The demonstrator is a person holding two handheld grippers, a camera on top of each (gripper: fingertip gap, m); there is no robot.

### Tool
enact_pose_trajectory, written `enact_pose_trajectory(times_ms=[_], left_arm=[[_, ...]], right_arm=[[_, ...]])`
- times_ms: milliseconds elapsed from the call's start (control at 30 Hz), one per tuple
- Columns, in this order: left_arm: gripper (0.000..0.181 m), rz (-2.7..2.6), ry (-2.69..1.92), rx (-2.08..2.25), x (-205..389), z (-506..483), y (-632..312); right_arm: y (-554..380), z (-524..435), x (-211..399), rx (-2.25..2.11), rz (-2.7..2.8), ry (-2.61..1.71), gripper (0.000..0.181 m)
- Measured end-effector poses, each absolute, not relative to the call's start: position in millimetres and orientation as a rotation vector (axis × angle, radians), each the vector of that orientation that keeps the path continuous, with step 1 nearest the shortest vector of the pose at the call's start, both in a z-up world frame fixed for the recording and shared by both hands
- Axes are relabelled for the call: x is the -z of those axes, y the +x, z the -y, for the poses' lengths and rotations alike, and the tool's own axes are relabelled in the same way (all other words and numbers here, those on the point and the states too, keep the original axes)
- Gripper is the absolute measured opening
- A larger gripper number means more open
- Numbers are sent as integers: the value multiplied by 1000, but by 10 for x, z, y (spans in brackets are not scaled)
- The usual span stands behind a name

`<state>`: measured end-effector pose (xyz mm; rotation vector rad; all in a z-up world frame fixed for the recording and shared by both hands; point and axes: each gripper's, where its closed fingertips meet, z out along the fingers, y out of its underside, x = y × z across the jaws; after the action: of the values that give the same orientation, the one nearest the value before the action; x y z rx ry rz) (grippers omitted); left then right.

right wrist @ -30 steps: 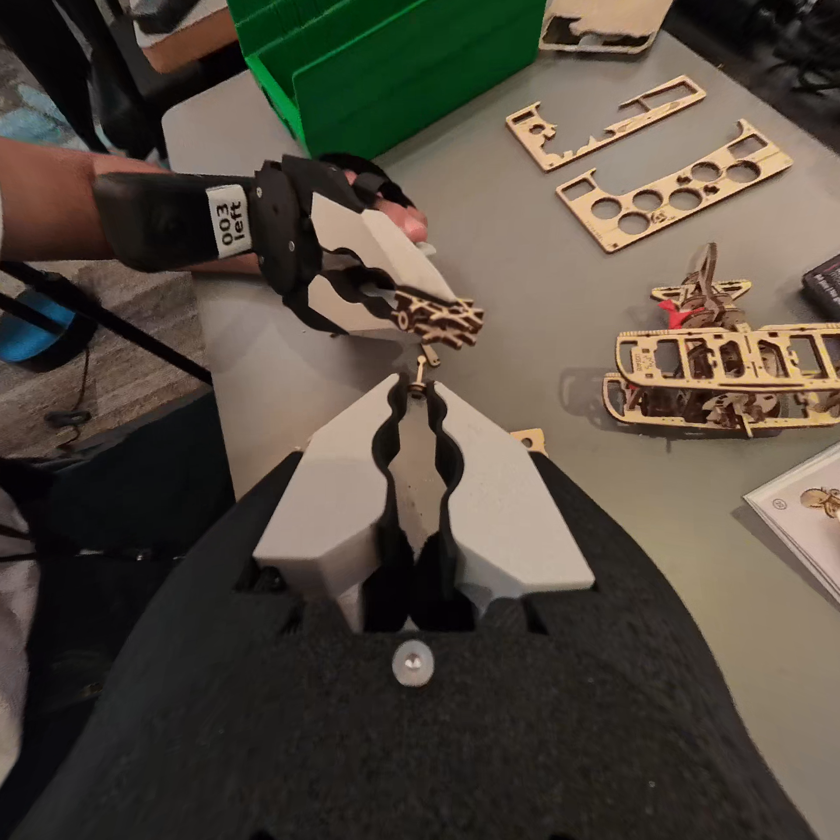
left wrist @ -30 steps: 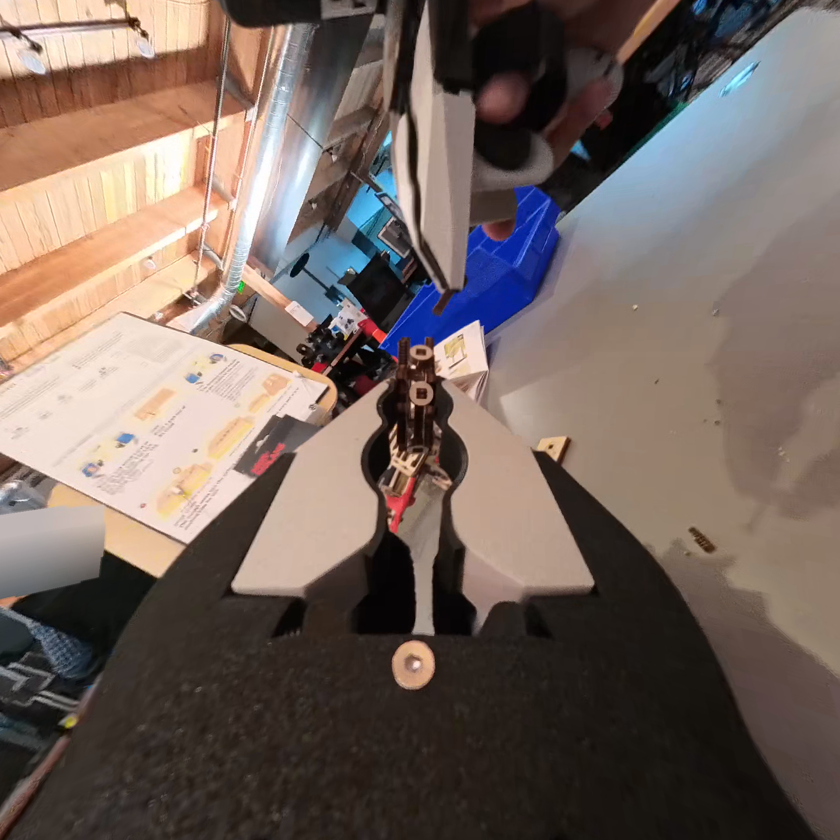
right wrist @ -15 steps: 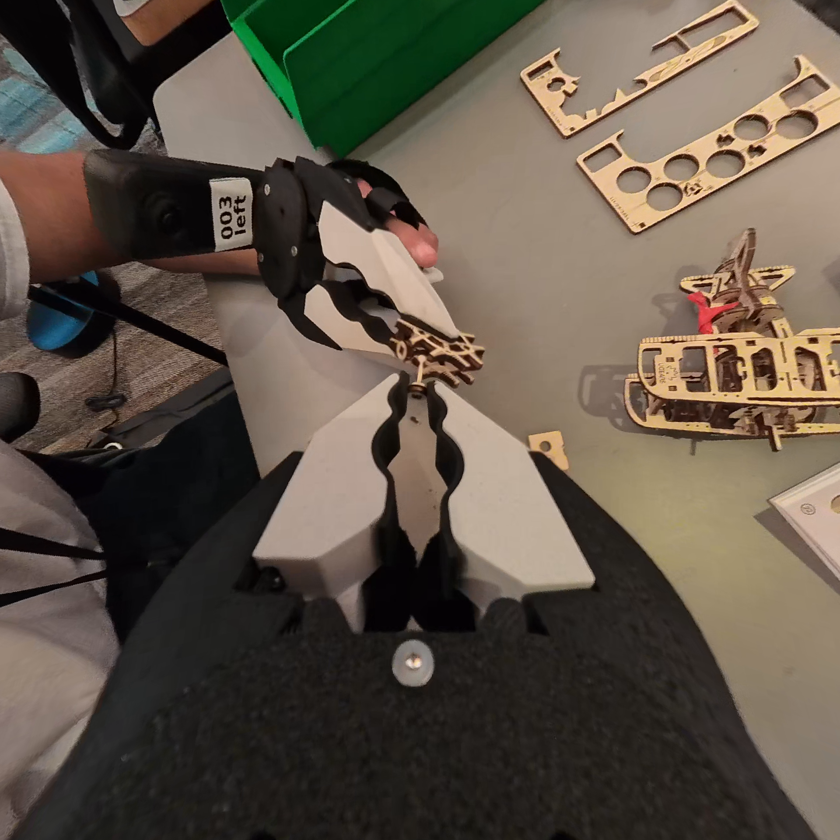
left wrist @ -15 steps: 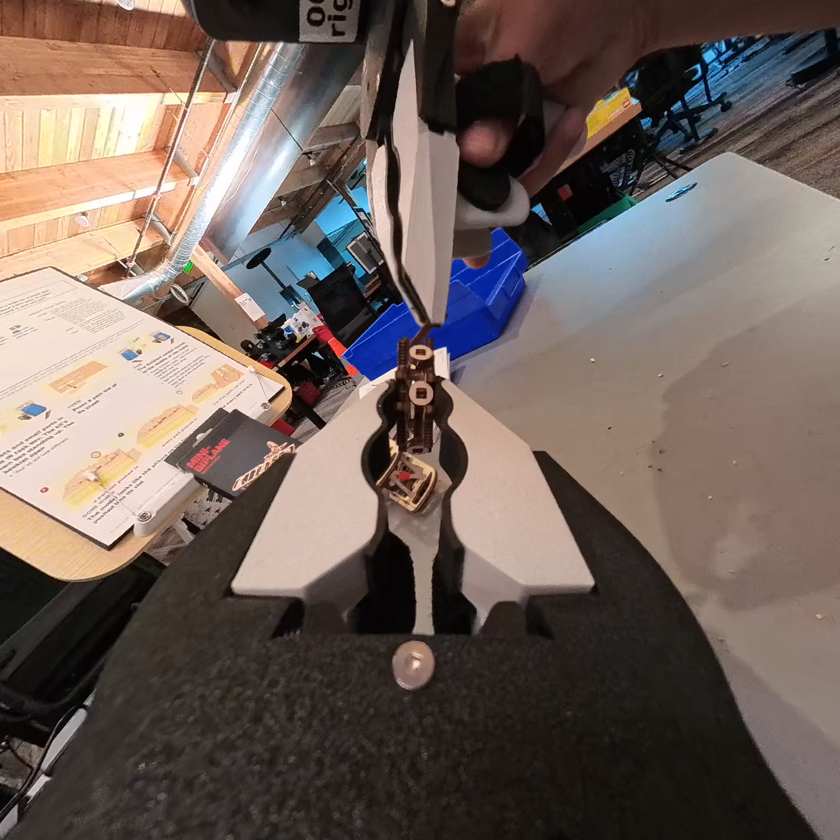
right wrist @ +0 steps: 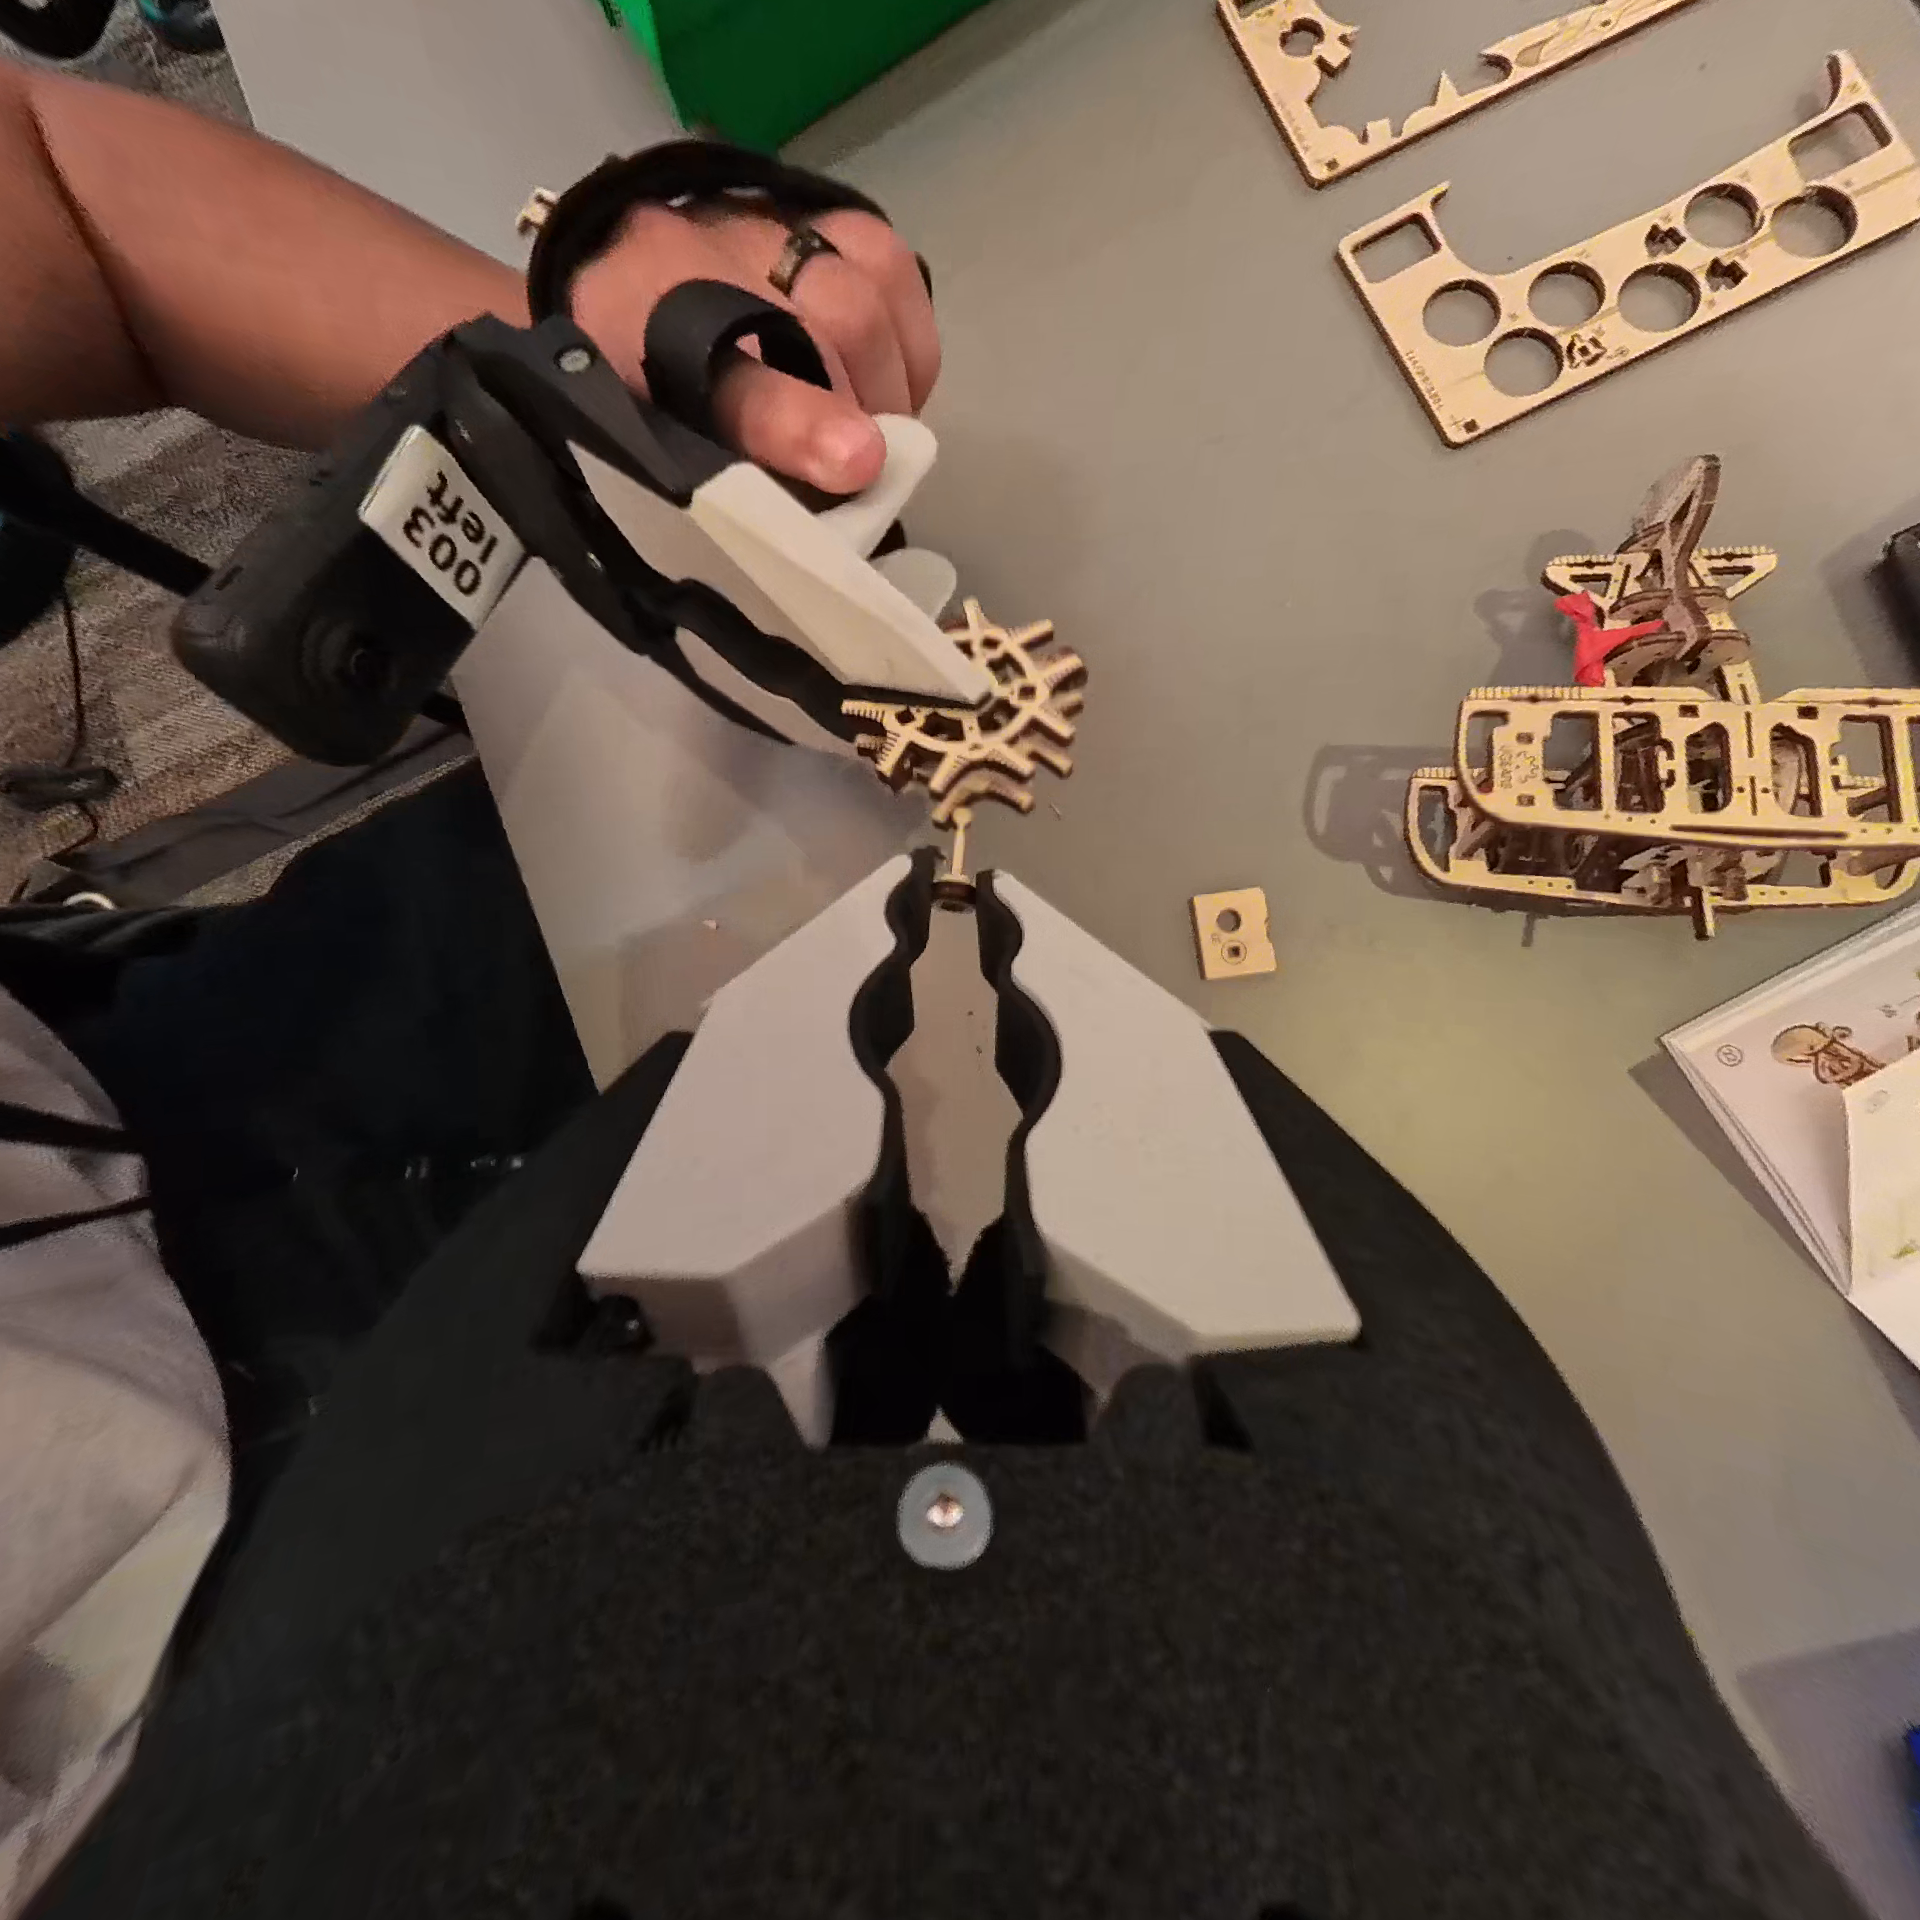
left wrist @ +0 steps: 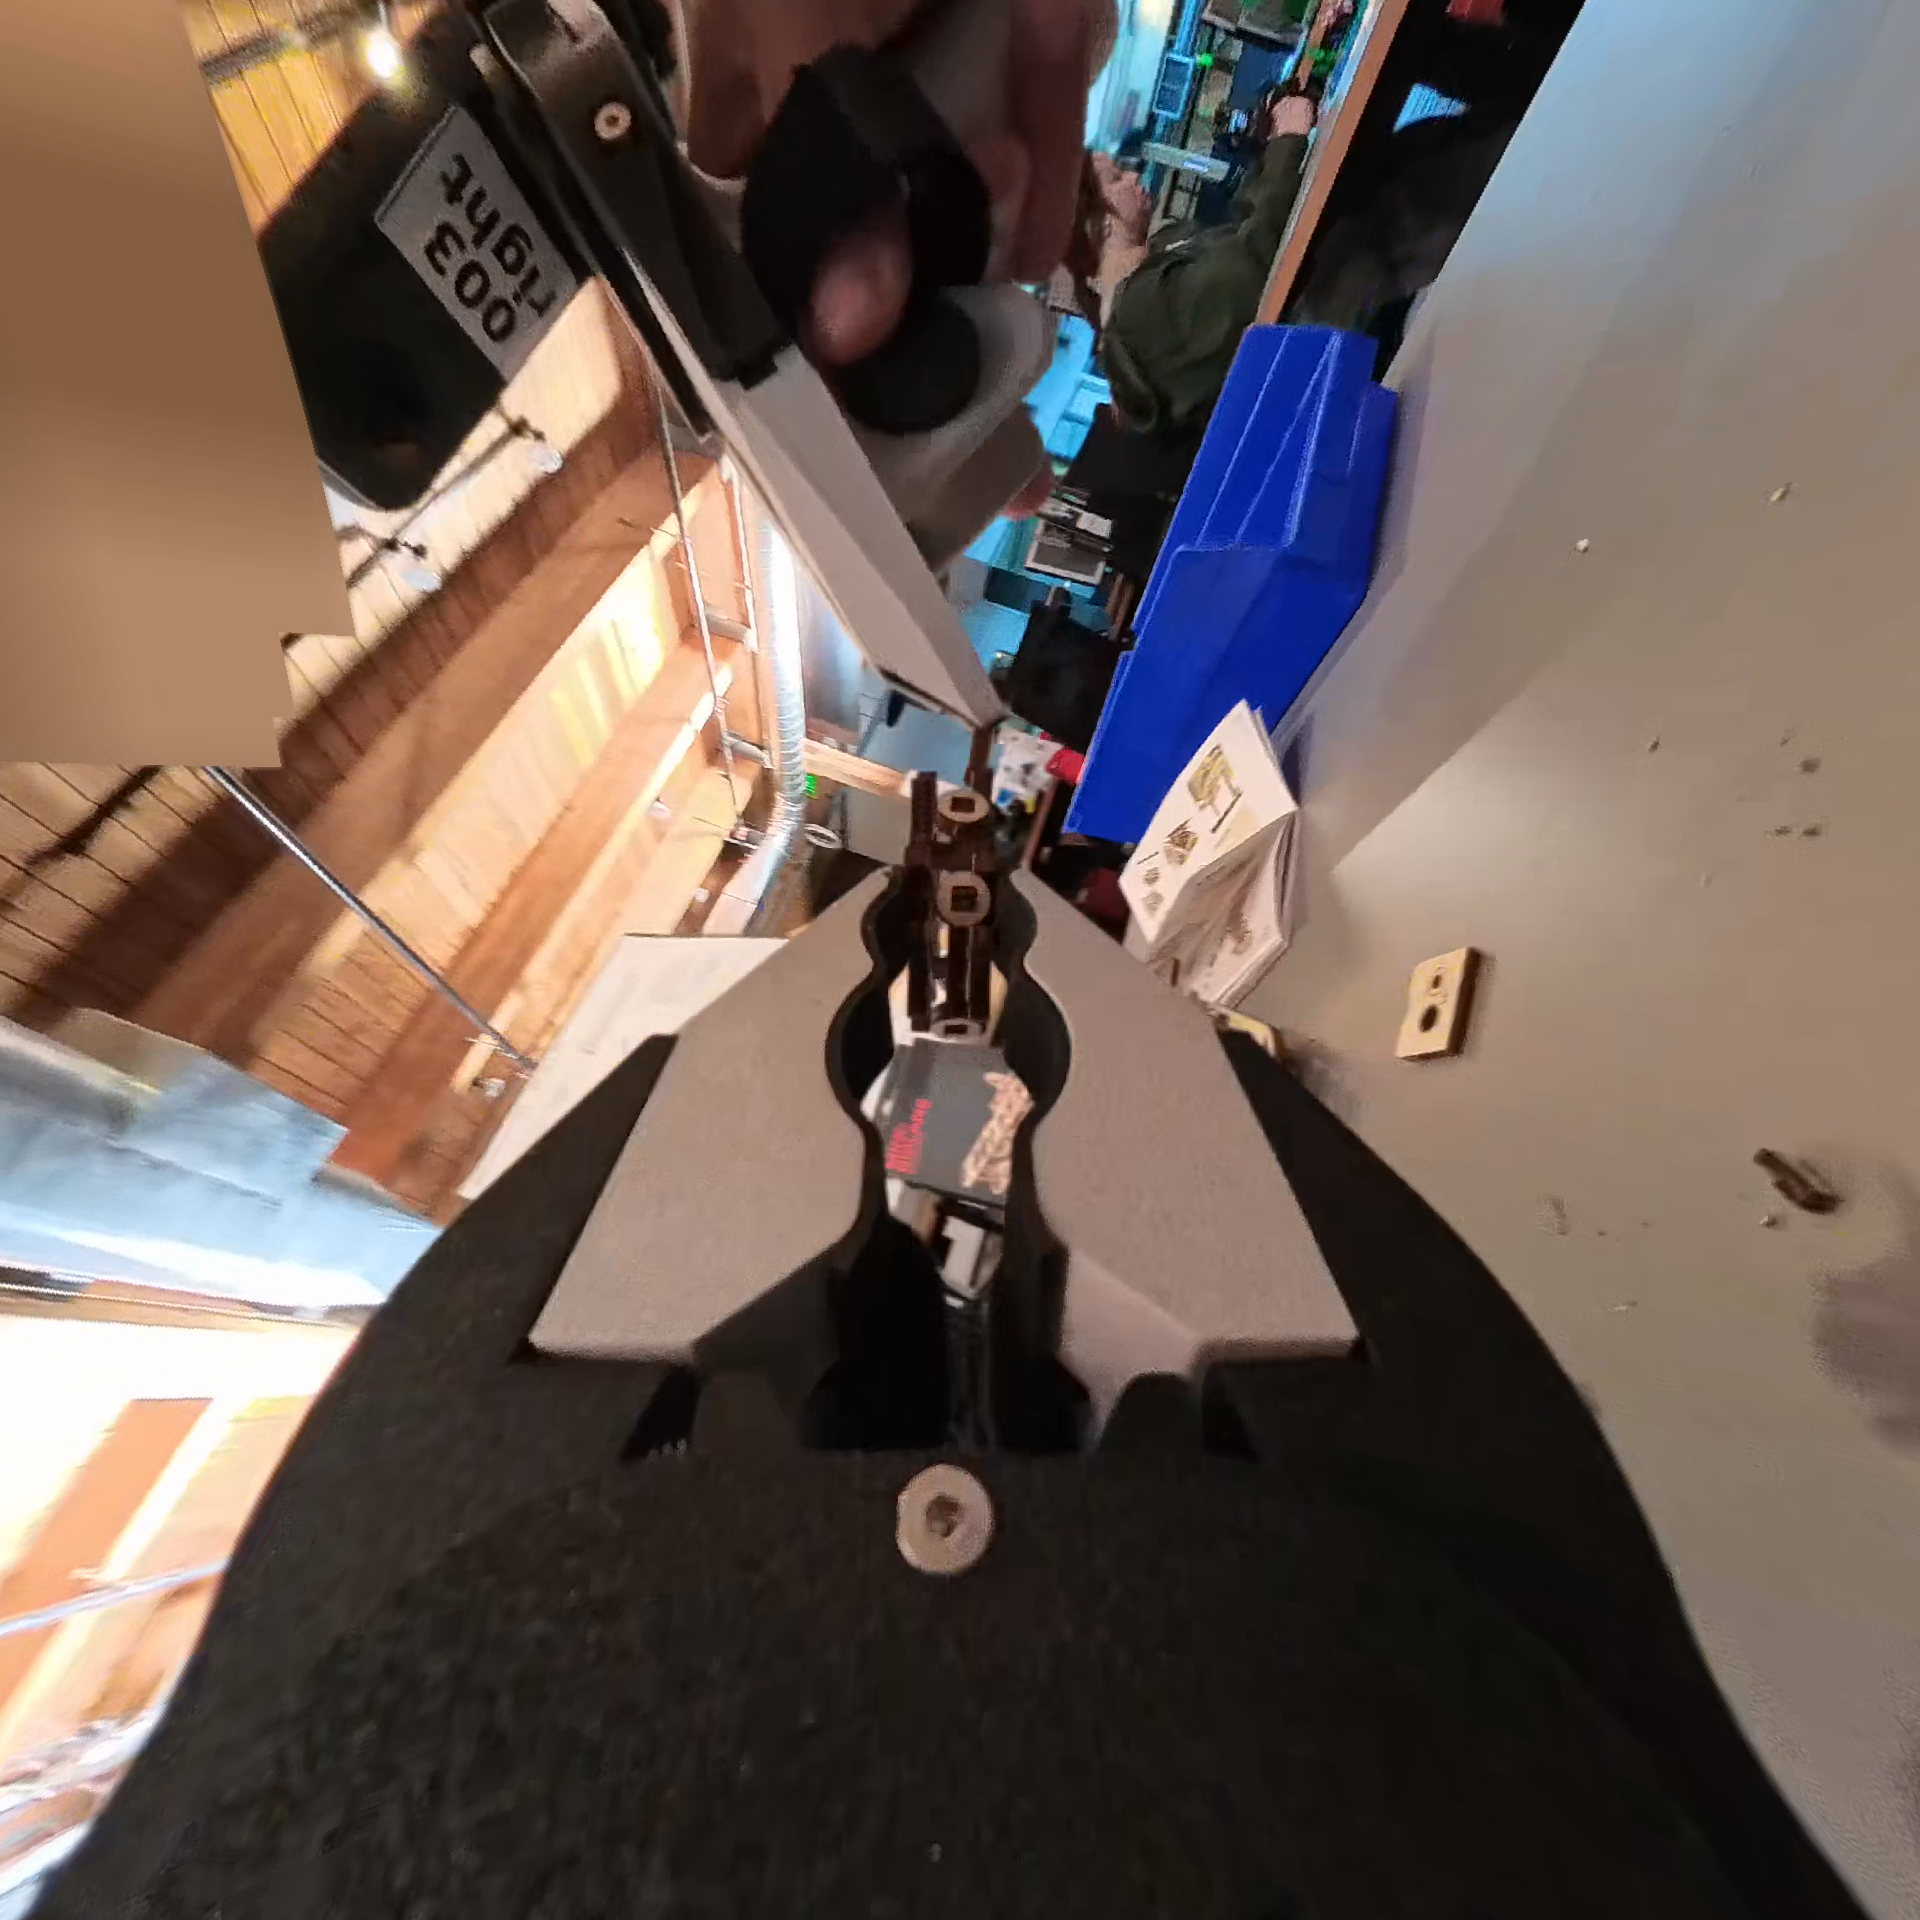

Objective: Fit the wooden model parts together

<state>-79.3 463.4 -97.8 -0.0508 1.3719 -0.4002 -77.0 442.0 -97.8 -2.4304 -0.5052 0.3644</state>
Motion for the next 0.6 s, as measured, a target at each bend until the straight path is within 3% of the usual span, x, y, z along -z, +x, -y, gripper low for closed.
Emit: enact_pose_trajectory(times_ms=[600], left_arm=[[12, -1266, 112, 273, 817, -4355, -959]], right_arm=[[-905, -4252, 849, -384, 725, -2203, 7]])
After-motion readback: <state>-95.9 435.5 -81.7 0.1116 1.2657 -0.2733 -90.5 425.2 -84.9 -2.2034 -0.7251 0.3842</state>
